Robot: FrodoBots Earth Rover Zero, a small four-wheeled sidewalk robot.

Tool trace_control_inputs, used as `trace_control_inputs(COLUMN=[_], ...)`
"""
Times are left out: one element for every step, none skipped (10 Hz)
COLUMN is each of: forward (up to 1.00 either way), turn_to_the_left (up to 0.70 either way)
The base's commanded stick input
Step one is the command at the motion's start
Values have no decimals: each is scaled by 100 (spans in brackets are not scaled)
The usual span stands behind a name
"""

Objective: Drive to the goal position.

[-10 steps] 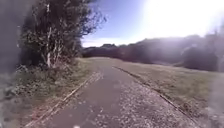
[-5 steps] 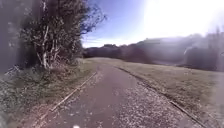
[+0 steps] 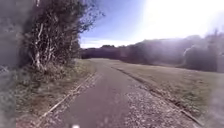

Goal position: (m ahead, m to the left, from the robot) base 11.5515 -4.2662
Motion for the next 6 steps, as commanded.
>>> trace_control_inputs(forward=[60,60,60,60,60,60], turn_to_the_left=[0,0,0,0,0,0])
